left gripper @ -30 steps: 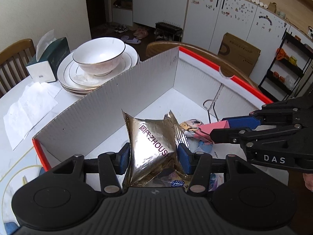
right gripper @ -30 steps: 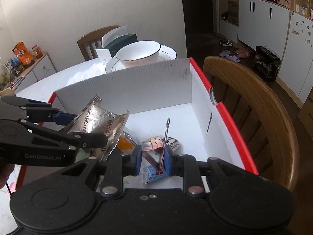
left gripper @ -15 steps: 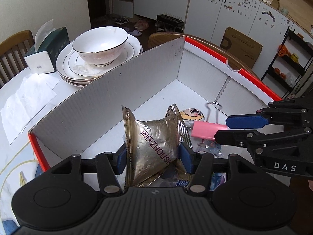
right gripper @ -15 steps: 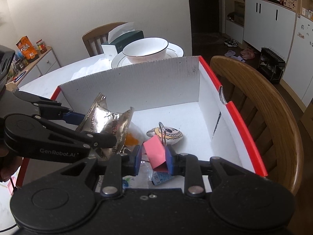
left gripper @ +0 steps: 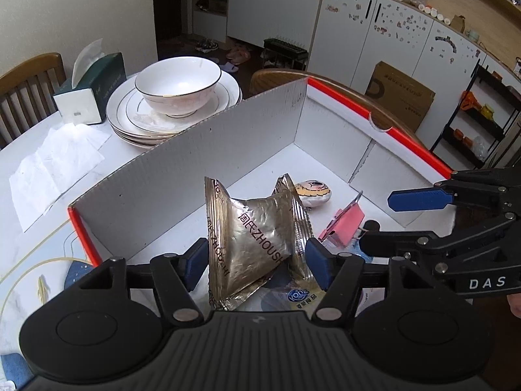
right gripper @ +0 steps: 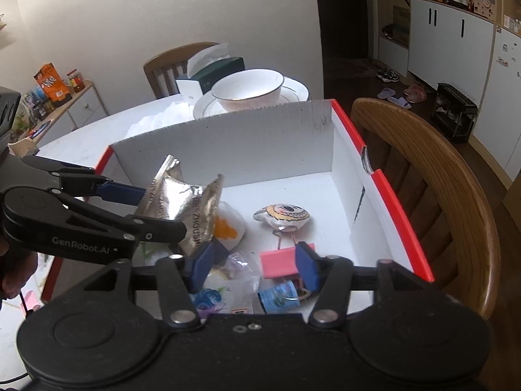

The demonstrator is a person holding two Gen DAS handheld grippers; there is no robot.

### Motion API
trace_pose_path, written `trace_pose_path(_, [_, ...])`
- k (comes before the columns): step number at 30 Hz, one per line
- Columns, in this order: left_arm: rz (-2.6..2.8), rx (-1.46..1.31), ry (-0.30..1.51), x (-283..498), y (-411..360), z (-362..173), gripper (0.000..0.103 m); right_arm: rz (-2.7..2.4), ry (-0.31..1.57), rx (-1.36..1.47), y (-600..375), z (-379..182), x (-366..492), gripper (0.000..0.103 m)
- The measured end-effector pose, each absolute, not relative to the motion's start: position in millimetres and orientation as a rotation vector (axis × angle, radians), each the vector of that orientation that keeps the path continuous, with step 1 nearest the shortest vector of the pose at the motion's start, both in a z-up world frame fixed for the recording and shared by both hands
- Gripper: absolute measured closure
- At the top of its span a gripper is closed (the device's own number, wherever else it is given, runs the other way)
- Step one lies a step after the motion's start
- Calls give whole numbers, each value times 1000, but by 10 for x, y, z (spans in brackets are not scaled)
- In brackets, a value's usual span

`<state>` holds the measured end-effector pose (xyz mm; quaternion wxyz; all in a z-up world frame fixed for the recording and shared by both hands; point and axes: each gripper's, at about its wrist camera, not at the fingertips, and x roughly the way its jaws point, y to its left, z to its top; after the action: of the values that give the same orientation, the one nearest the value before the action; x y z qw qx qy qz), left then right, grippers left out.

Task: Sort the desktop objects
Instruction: 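Lift both tools out of the box and return over the table items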

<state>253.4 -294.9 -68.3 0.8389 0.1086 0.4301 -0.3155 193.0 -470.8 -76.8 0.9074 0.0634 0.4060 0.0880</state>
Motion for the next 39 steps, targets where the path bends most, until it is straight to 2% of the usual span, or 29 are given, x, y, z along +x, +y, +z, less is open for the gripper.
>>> trace_pose_path(7, [-675, 195, 880, 2421, -2861, -594, 39, 218, 805, 133, -4684, -671, 1854, 30])
trace_pose_path(14, [-677, 158, 842, 2288, -2732, -492, 38, 232, 773, 130, -4647, -579, 1762, 26])
trace_pose_path(17, [-676, 142, 828, 2223, -2678, -442, 27, 229, 763, 126, -4628, -542, 1718, 25])
trace_pose_path(20, [-688, 128, 811, 2153, -2626, -385, 27, 226, 751, 126, -4596, -507, 1675, 24])
trace_pose_path(21, [-687, 127, 803, 2128, -2611, -366, 23, 225, 747, 127, -4586, -495, 1661, 23])
trace_pose_path(25, [-686, 116, 776, 2029, -2513, -307, 22, 217, 728, 130, -4538, -447, 1595, 20])
trace_pose_path(29, [-680, 88, 757, 1959, -2353, -264, 12, 200, 713, 134, -4475, -409, 1535, 19])
trace_pose_path(32, [-676, 88, 740, 1904, -2243, -234, 12, 196, 700, 125, -4385, -378, 1494, 18])
trace_pose_path(35, [-661, 84, 720, 1856, -2120, -206, 0, 200, 690, 110, -4269, -353, 1463, 17])
trace_pose_path(39, [-647, 73, 711, 1823, -1938, -169, 0, 197, 676, 105, -4101, -314, 1422, 17])
